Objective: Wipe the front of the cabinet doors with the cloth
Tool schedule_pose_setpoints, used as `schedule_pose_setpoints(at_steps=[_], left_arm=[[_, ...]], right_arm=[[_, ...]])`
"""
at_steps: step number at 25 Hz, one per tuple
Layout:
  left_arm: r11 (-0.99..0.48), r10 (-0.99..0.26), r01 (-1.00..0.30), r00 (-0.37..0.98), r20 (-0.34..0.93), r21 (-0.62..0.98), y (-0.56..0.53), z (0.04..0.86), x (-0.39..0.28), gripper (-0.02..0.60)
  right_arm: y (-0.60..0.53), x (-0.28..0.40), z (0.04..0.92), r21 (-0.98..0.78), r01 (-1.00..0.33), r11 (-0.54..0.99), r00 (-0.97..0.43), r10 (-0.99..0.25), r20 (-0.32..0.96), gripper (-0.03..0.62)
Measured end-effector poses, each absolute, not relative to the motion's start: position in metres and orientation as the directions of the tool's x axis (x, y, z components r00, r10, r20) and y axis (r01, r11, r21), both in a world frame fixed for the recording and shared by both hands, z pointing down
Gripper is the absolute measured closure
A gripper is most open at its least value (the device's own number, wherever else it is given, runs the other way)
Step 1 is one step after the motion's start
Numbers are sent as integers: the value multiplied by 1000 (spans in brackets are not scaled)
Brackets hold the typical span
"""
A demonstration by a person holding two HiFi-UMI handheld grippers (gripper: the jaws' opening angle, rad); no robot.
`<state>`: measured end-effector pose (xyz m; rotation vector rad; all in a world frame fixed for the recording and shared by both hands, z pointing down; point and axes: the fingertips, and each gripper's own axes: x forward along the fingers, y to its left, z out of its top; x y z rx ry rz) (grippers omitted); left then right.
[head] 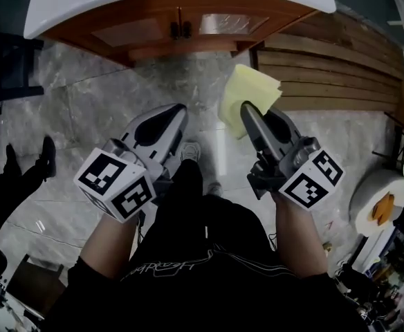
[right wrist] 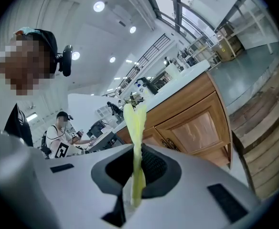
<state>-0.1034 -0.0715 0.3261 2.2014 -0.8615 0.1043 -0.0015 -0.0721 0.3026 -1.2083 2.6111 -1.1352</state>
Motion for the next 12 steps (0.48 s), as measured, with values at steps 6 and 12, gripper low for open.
schedule_pose_setpoints(at_steps=[6,12], left_arm=[[-451,-592,-623,744,309,639,-103,346,-115,575],[-405,-614,-651,714,336,642,-111,372,-123,575]], right_arm=[[-104,-21,321,-608,-630,483,-714,-669,208,553],[-128,-32,345,-626,-594,506,-741,-647,181,553]])
